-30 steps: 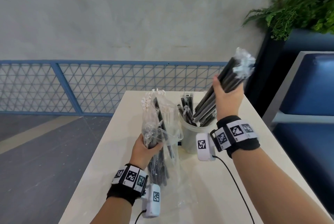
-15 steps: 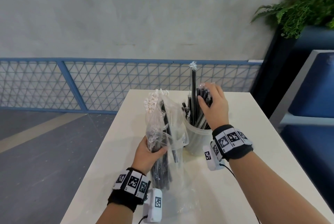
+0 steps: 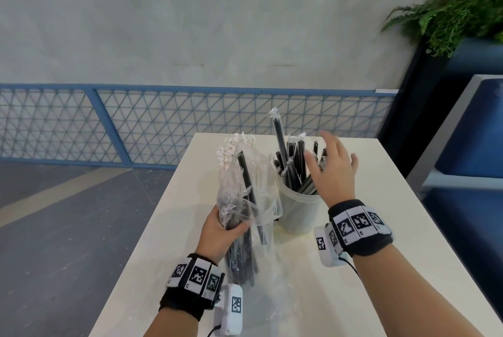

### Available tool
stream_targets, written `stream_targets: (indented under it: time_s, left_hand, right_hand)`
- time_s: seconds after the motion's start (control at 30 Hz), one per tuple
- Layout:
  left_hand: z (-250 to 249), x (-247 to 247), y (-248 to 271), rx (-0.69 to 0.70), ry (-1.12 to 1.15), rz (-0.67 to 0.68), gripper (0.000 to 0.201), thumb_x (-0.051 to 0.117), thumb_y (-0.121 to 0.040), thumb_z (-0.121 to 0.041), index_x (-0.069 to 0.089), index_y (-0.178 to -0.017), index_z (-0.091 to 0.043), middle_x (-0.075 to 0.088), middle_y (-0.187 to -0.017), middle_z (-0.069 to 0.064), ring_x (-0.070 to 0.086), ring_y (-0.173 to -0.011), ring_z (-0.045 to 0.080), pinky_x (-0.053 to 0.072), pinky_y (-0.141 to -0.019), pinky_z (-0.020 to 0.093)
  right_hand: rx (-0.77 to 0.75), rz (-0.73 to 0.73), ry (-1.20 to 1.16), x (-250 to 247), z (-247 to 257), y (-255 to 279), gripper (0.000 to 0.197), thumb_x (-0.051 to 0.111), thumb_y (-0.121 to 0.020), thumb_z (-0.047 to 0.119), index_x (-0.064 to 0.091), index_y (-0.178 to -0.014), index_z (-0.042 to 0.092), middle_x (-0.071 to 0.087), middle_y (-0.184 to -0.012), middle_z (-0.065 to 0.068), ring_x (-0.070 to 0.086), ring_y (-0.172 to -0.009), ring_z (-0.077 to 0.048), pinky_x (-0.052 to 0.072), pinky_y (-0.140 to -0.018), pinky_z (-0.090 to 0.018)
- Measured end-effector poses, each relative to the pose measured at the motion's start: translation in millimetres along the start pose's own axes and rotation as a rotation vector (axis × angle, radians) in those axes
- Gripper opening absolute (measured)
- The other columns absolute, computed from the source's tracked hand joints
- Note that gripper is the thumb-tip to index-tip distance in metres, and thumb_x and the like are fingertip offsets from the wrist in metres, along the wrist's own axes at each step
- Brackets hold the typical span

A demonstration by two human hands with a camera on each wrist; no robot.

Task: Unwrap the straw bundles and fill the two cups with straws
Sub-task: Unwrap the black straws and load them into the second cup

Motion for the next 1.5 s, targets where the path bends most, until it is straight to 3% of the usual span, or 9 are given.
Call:
stream_targets:
  time_s: [0.2, 0.4, 0.47, 0.6, 0.67, 0.77, 0.97, 1.37, 1.5]
  left_hand:
    - [2.6, -0.4, -2.9, 0.017, 0.007, 0.014, 0.046, 0.078, -0.069, -0.002, 0.059, -0.111, -0.003, 0.071, -0.101, 0.012, 0.068, -0.094, 0.021, 0.054, -0.076, 0.024]
    - [3.8, -0.9, -1.2, 0.017, 0.025, 0.029, 0.048, 0.078, -0.068, -0.001, 0.059, -0.112, -0.003, 0.071, -0.103, 0.012, 0.068, -0.097, 0.021, 0.054, -0.084, 0.030]
    - [3.2, -1.2, 0.4, 0.022, 0.024, 0.026, 0.046, 0.076, -0.070, 0.003, 0.059, -0.111, -0.003, 0.071, -0.102, 0.011, 0.069, -0.094, 0.017, 0.054, -0.081, 0.026]
    - [3.2, -0.9, 1.7, 0.029, 0.029, 0.035, 0.045, 0.076, -0.069, 0.002, 0.059, -0.111, -0.002, 0.071, -0.100, 0.010, 0.069, -0.091, 0.015, 0.054, -0.079, 0.022]
    - [3.5, -1.0, 1.6, 0.031, 0.027, 0.042, 0.045, 0.076, -0.069, 0.001, 0.059, -0.111, -0.003, 0.071, -0.099, 0.009, 0.069, -0.089, 0.012, 0.054, -0.076, 0.020]
    - [1.8, -0.9, 0.5, 0.041, 0.027, 0.043, 0.044, 0.076, -0.069, 0.002, 0.059, -0.110, -0.004, 0.071, -0.098, 0.006, 0.069, -0.086, 0.007, 0.053, -0.072, 0.016]
    - [0.1, 1.4, 1.7, 0.069, 0.037, 0.066, 0.041, 0.073, -0.070, 0.007, 0.058, -0.108, 0.003, 0.071, -0.095, 0.011, 0.069, -0.087, 0.012, 0.053, -0.075, 0.019]
    - [-3.6, 1.1, 6.8, 0.064, 0.048, 0.242, 0.083, 0.084, -0.049, -0.015, 0.050, -0.124, -0.003, 0.068, -0.108, 0.010, 0.065, -0.104, 0.023, 0.054, -0.082, 0.028]
    - [-3.1, -0.5, 8.8, 0.032, 0.016, 0.370, 0.102, 0.083, -0.050, 0.012, 0.028, -0.137, 0.011, 0.065, -0.108, 0.005, 0.065, -0.101, 0.007, 0.051, -0.079, 0.018]
  right_hand:
    - [-0.359, 0.075, 0.027, -13.0, 66.6, -14.8, 0.083, 0.048, -0.076, 0.062, 0.020, -0.146, 0.028, 0.033, -0.150, -0.001, 0.034, -0.135, -0.019, 0.017, -0.111, -0.052]
    - [-0.332, 0.071, 0.028, 4.9, 60.2, -25.7, 0.015, 0.049, -0.093, 0.017, 0.061, -0.103, 0.018, 0.066, -0.088, 0.007, 0.063, -0.089, -0.020, 0.013, -0.114, -0.048]
    - [-0.228, -0.007, 0.147, 4.6, 42.4, -24.7, 0.018, 0.045, -0.095, 0.018, 0.063, -0.096, 0.017, 0.069, -0.092, 0.002, 0.060, -0.098, -0.023, 0.007, -0.113, -0.045]
    - [-0.142, 0.349, 0.359, 18.4, 13.6, -7.3, 0.027, 0.042, -0.094, 0.013, 0.064, -0.108, 0.021, 0.058, -0.126, 0.004, 0.048, -0.122, -0.019, -0.001, -0.115, -0.048]
    - [-0.195, 0.186, 0.223, 13.8, 17.0, 3.8, 0.024, 0.046, -0.094, 0.022, 0.063, -0.110, 0.017, 0.059, -0.124, 0.001, 0.053, -0.114, -0.019, 0.015, -0.112, -0.043]
    - [-0.330, -0.056, -0.231, -5.3, 44.5, 26.5, 0.017, 0.051, -0.091, 0.019, 0.065, -0.096, 0.009, 0.063, -0.094, 0.001, 0.055, -0.081, -0.006, 0.041, -0.085, -0.011]
    - [-0.246, 0.526, -0.131, 19.2, 63.9, 56.3, 0.030, 0.062, -0.087, 0.020, 0.060, -0.115, 0.011, 0.067, -0.106, -0.004, 0.063, -0.090, -0.011, 0.049, -0.085, -0.022]
    - [-0.063, 0.782, -0.511, 52.8, 57.7, 79.0, 0.053, 0.079, -0.071, 0.030, 0.057, -0.115, 0.010, 0.060, -0.107, 0.001, 0.058, -0.094, -0.006, 0.047, -0.086, -0.019]
    - [0.062, 0.850, -0.686, 55.7, 56.4, 86.3, 0.056, 0.077, -0.069, 0.029, 0.057, -0.119, 0.012, 0.065, -0.116, -0.005, 0.059, -0.106, -0.009, 0.046, -0.092, -0.020]
Point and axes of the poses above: each hand's wrist, its own y-axis away from the middle knuckle, its own x-axis out of the palm, z = x × y, the point moved 2 cm from there along -y, towards the middle knuckle
